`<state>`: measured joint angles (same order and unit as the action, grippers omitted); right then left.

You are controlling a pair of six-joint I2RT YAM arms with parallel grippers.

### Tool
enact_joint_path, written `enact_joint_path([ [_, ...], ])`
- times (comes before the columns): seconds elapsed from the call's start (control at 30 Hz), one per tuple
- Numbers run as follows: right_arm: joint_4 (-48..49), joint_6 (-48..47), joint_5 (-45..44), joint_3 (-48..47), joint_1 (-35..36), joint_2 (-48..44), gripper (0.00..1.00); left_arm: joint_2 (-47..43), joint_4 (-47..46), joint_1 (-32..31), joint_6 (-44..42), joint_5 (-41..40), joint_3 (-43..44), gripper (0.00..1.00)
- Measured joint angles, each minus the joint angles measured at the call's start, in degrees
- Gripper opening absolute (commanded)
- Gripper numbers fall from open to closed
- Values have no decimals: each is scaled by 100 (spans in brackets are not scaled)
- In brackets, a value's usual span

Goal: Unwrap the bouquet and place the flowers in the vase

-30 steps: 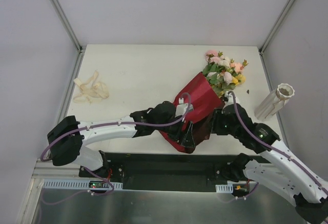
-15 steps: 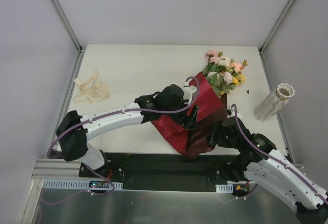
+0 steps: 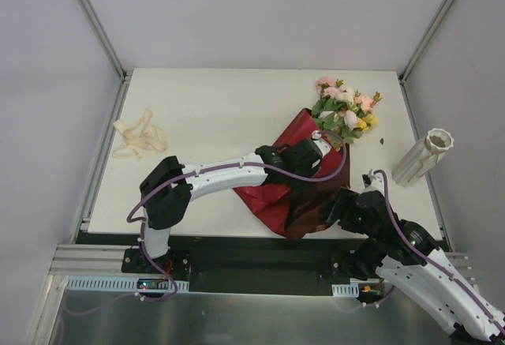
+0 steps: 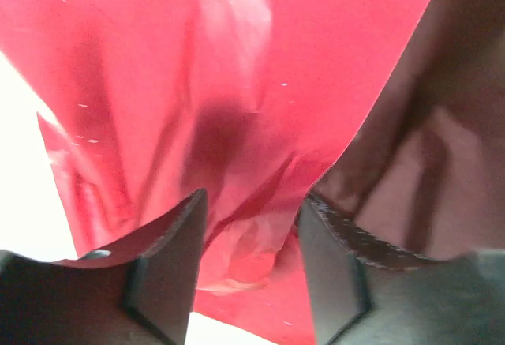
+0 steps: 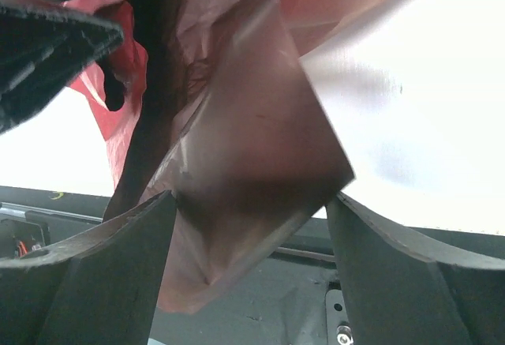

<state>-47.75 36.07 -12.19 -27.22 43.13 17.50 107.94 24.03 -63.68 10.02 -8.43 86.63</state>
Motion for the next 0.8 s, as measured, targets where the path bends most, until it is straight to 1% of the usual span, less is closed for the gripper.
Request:
enact_joint_path([
  [0.03, -26, 24, -20, 0, 0, -81, 80, 92, 68, -13, -39, -278, 111, 24],
  [0.1, -70, 81, -42, 0, 0, -186, 80, 181, 166, -9, -96, -789, 245, 19],
  [0.23, -92, 177, -39, 63, 0, -223, 80, 131, 284, 188, -205, -1462, 313, 18],
  [0.37, -90, 282, 11, 334, 0, -223, 81, -133, 358, 769, -229, -1598, 313, 17],
  [0.43, -74, 315, 92, 457, 0, -216, 81, -332, 376, 1187, -238, -1598, 313, 23],
  [0.47, -66, 337, 120, 492, 0, -205, 81, -411, 378, 1375, -240, -1600, 313, 35],
  [0.53, -39, 350, 173, 533, 0, -138, 81, -549, 404, 1867, -227, -1574, 332, 41],
  [0.57, -37, 352, 197, 535, 0, -90, 81, -564, 476, 2105, -201, -1541, 400, 49],
  [0.7, 24, 348, 232, 533, 0, 98, 82, -420, 872, 3064, -37, -1093, 841, 68],
  [0.77, 28, 332, 247, 527, 0, 151, 82, -374, 986, 3434, 28, -887, 951, 73],
  [0.8, 24, 328, 249, 514, 0, 160, 82, -374, 1034, 3543, 52, -839, 957, 77],
])
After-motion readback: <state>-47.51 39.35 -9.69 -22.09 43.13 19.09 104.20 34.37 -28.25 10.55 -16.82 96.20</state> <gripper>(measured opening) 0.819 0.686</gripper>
